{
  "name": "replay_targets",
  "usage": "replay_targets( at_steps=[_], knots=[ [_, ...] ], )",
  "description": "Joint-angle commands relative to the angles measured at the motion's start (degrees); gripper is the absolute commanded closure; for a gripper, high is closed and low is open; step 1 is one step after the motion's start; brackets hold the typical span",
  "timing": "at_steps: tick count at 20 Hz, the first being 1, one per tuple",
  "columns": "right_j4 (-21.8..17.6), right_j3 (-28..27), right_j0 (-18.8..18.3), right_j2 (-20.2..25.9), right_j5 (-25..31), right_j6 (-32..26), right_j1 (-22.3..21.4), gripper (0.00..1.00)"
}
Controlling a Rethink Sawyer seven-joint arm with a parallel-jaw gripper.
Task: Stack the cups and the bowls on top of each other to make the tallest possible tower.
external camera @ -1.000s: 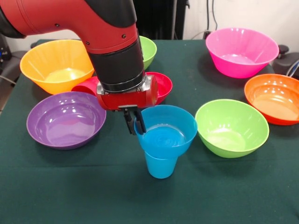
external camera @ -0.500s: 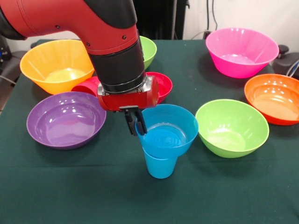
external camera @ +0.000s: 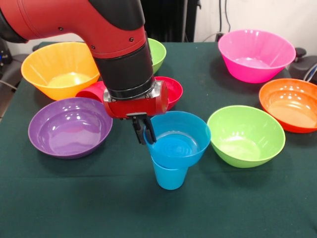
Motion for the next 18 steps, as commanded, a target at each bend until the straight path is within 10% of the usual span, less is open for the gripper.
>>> replay_targets(
  at_steps=[1, 18],
  knots=[
    [-4.43, -2.19, 0.49, 0.97, -0.89, -17.21, 0.84, 1.0],
    [-4.95, -4.28, 0.2, 1.82, 0.89, -19.4, 1.75, 1.0]
  ],
)
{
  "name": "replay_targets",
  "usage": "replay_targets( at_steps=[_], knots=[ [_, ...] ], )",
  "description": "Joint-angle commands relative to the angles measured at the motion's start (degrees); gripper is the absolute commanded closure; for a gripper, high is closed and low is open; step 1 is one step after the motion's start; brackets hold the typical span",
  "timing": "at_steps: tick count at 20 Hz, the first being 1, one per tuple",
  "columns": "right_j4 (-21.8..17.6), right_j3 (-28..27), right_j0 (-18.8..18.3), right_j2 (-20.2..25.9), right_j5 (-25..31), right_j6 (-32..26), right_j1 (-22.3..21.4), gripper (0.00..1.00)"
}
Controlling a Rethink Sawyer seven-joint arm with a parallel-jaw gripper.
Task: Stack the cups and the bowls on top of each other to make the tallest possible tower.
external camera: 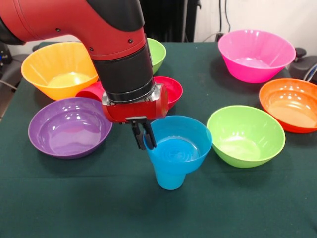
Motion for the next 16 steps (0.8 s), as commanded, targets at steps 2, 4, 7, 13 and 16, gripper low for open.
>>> replay_targets(
  at_steps=[2, 4, 7, 13, 16],
  knots=[
    [-4.32, -2.7, 0.11, 0.75, 1.25, -19.76, 1.17, 1.0],
    [-4.25, -2.33, -0.13, 0.78, 1.34, -19.84, 1.16, 1.0],
    [-4.22, -1.16, -0.53, 0.53, 1.04, -19.08, 0.91, 1.0],
    [-4.92, 1.31, -1.46, 0.17, -0.71, -18.14, 0.25, 1.0],
    [-4.91, 0.74, -1.45, 0.49, -0.22, -18.74, 0.48, 1.0]
  ],
)
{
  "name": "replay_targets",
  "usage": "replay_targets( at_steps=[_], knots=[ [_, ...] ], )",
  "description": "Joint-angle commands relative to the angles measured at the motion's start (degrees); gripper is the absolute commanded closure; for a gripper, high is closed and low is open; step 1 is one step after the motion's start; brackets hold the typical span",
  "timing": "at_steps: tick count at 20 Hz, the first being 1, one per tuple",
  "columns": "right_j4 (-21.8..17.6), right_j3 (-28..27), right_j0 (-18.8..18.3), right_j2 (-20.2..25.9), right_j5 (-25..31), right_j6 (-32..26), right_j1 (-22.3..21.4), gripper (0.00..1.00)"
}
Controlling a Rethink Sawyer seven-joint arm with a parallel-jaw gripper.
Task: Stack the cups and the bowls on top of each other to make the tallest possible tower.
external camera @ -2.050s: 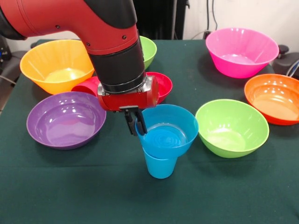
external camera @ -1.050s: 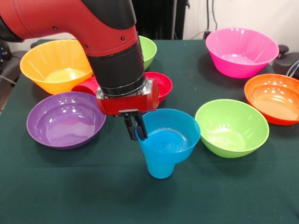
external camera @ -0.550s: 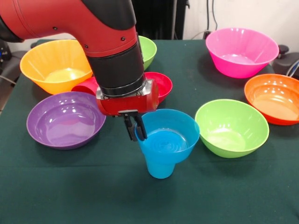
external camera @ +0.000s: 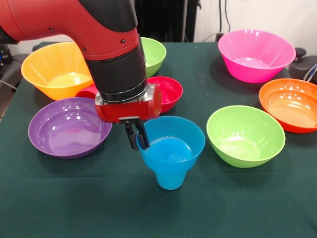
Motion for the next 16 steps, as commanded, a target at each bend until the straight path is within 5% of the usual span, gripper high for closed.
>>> replay_targets(
  at_steps=[1, 16],
  knots=[
    [-4.2, 0.75, -0.6, 0.49, -0.17, -18.81, 0.45, 1.0],
    [-3.99, 0.46, 0.49, 0.69, -0.43, -16.23, 0.88, 1.0]
  ],
)
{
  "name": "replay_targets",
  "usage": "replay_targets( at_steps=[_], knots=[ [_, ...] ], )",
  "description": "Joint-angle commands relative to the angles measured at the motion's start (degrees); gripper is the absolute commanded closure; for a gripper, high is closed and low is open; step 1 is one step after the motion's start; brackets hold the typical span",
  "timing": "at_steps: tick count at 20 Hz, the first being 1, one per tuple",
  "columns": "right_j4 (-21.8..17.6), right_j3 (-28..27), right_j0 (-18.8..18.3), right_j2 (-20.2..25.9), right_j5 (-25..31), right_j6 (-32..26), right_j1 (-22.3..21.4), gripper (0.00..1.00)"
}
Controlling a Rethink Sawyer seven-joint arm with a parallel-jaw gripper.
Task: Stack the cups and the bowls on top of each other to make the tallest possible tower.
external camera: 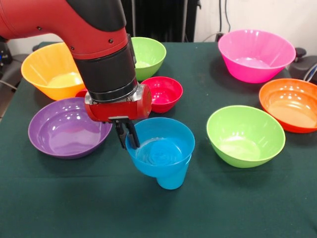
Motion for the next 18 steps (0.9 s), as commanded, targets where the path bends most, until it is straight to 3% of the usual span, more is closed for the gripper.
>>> replay_targets(
  at_steps=[1, 18],
  knots=[
    [-3.49, 0.6, 1.61, 0.61, -0.5, -15.91, 0.82, 1.0],
    [-3.75, 3.75, 1.68, -0.57, -2.64, -11.74, -0.65, 1.0]
  ],
)
